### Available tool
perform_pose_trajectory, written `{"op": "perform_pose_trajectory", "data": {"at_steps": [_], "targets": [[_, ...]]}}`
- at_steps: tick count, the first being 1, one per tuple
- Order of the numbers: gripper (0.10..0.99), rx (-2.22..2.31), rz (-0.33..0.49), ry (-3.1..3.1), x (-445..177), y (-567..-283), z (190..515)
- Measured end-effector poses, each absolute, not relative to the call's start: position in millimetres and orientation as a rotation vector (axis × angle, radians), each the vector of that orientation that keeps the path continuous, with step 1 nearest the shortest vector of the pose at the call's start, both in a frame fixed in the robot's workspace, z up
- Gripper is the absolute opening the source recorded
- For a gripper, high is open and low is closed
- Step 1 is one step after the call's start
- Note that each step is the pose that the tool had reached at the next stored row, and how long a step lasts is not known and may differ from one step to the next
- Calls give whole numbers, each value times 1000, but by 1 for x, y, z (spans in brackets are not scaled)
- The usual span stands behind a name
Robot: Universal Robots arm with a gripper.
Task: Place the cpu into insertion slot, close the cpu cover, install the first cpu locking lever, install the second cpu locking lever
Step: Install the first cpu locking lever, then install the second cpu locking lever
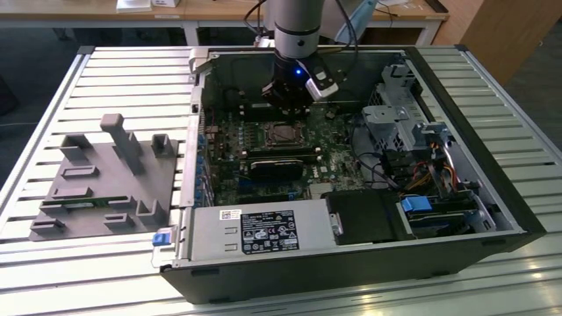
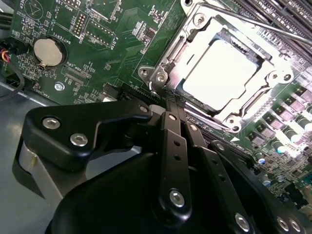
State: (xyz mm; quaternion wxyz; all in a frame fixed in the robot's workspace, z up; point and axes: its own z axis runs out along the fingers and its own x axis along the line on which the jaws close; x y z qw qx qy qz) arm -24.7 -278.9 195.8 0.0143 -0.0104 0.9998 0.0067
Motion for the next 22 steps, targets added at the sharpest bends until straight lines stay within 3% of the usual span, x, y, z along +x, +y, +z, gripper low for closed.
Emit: {"op": "perform_pose_trajectory", "data": {"at_steps": [8,22], "targets": [[106,-32,21,3113,-25,-279,212],[106,-32,21,3113,-24,-281,212]]}}
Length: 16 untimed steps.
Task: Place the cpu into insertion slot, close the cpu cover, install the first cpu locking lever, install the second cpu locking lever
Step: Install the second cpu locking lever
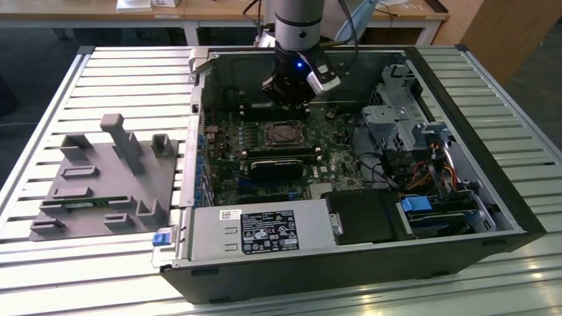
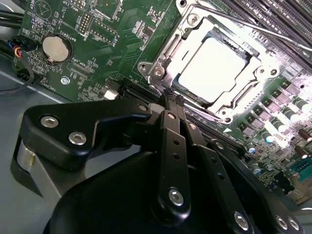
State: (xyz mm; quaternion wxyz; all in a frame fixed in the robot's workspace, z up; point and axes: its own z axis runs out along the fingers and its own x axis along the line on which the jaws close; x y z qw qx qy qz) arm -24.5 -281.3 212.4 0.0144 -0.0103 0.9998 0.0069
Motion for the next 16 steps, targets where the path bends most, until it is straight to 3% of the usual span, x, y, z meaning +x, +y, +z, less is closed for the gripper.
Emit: {"op": "perform_pose_trajectory", "data": {"at_steps": [16], "targets": [[106,-32,22,3112,-25,-288,212]]}}
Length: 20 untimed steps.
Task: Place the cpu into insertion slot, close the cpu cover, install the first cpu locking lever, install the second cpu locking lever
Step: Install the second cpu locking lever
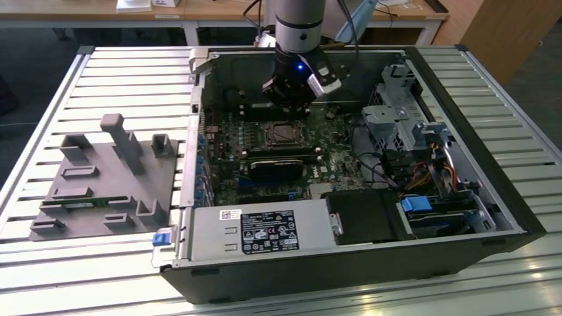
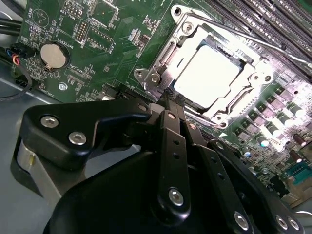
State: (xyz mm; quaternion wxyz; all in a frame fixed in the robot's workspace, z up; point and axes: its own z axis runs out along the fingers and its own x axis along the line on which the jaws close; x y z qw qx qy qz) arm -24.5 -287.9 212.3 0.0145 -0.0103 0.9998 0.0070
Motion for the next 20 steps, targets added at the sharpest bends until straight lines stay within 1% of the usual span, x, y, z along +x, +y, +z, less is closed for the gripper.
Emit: {"op": "perform_pose_trajectory", "data": {"at_steps": [5,14,20], "targets": [[106,-32,21,3113,-25,-288,214],[106,-32,22,3112,-24,-288,228],[106,-32,21,3113,-24,-296,228]]}}
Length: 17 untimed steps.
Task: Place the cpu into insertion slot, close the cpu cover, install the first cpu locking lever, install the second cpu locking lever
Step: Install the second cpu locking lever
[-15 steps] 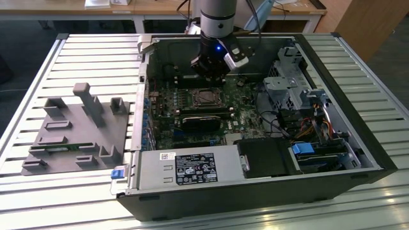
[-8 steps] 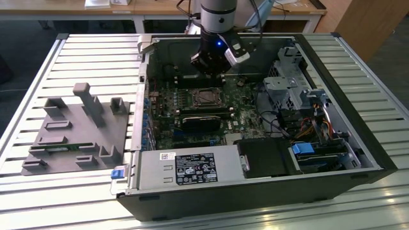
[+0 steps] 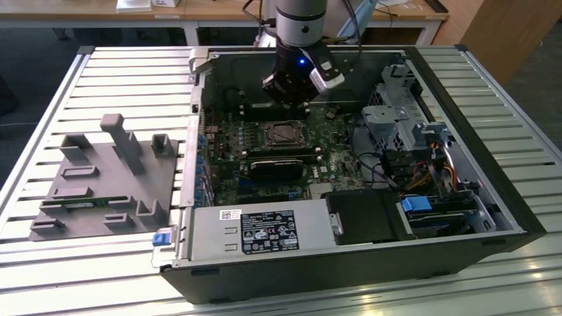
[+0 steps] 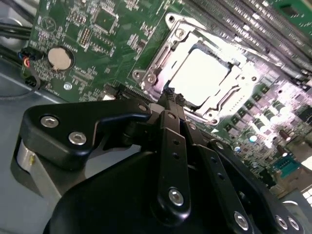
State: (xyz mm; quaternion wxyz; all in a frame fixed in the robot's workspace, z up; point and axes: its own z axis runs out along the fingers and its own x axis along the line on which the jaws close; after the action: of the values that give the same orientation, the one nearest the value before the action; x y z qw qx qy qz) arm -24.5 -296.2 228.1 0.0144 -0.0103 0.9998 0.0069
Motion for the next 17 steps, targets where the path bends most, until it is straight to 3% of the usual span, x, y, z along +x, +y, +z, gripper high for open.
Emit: {"op": "perform_pose_trajectory", "data": {"at_steps": [17], "targets": [[106,-32,21,3113,-24,-316,233]]}}
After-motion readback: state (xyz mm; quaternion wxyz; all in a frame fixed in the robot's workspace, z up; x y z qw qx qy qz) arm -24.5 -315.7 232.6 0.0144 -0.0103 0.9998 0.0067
